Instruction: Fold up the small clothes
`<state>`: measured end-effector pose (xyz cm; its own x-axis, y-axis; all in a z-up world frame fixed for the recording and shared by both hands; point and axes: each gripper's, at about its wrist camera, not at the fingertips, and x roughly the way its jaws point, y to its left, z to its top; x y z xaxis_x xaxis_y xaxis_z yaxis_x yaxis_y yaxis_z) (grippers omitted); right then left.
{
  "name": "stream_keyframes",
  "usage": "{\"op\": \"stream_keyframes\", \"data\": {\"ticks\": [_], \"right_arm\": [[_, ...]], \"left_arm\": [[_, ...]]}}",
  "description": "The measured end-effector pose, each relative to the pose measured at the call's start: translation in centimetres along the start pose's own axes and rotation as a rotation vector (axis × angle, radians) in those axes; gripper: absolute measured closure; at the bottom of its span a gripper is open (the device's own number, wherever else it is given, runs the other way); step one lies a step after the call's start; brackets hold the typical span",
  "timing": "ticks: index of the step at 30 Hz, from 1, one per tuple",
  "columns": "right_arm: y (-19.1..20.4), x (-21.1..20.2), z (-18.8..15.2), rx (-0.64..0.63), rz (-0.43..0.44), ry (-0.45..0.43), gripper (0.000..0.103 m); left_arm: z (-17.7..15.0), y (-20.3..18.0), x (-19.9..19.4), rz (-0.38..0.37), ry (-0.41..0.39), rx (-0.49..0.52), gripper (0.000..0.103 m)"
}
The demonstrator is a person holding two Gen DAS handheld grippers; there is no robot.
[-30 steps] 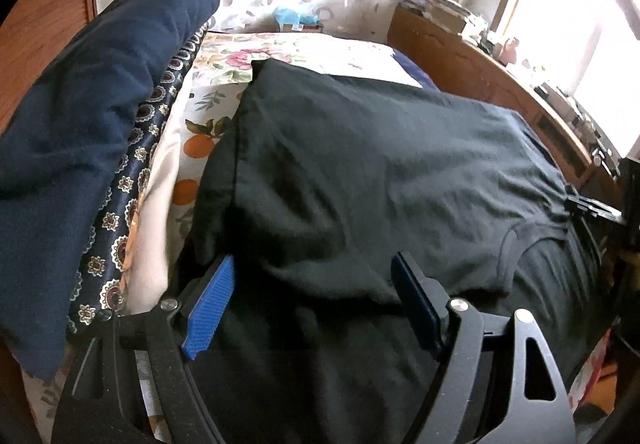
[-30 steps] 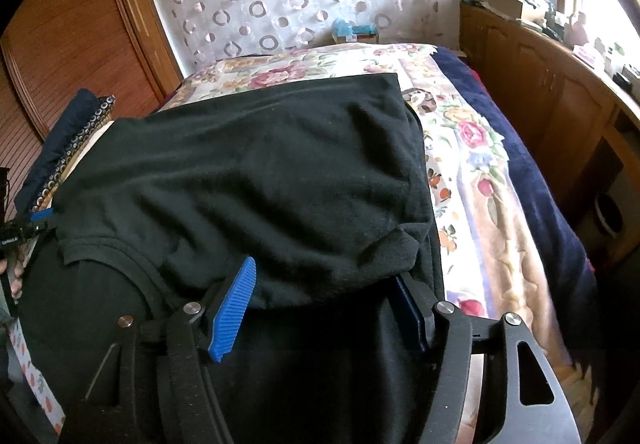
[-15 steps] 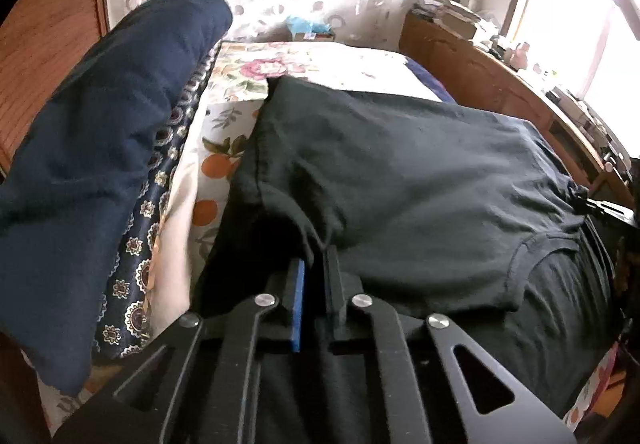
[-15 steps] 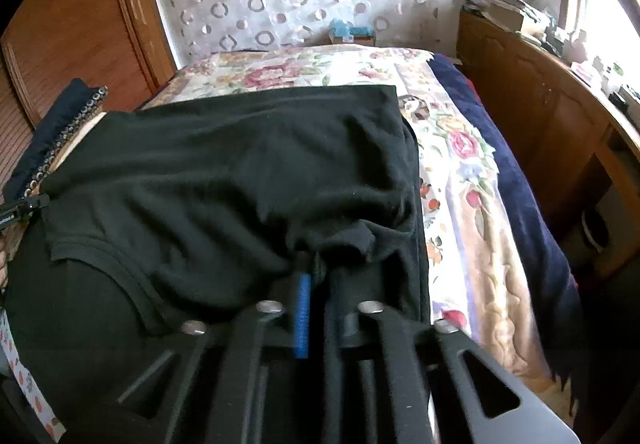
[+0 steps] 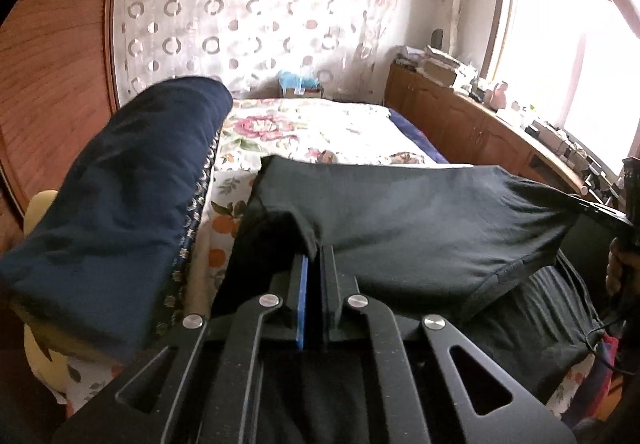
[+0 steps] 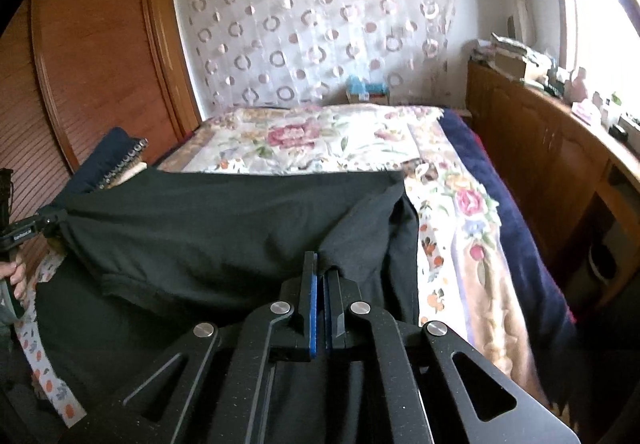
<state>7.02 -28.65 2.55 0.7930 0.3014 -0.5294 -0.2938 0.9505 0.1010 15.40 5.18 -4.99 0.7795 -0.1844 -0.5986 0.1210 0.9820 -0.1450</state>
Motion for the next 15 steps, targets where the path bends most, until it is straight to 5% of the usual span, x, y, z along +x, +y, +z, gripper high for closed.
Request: {"op": "stream_keyframes", "data": {"ticks": [15], "right_arm": [[1.4, -5.1, -4.4, -0.022, 0.0, -0.036, 0.101]], "left_arm": [[-3.2, 0.2, -5.5, -0.021, -0.052, 0.003, 0.097]]}}
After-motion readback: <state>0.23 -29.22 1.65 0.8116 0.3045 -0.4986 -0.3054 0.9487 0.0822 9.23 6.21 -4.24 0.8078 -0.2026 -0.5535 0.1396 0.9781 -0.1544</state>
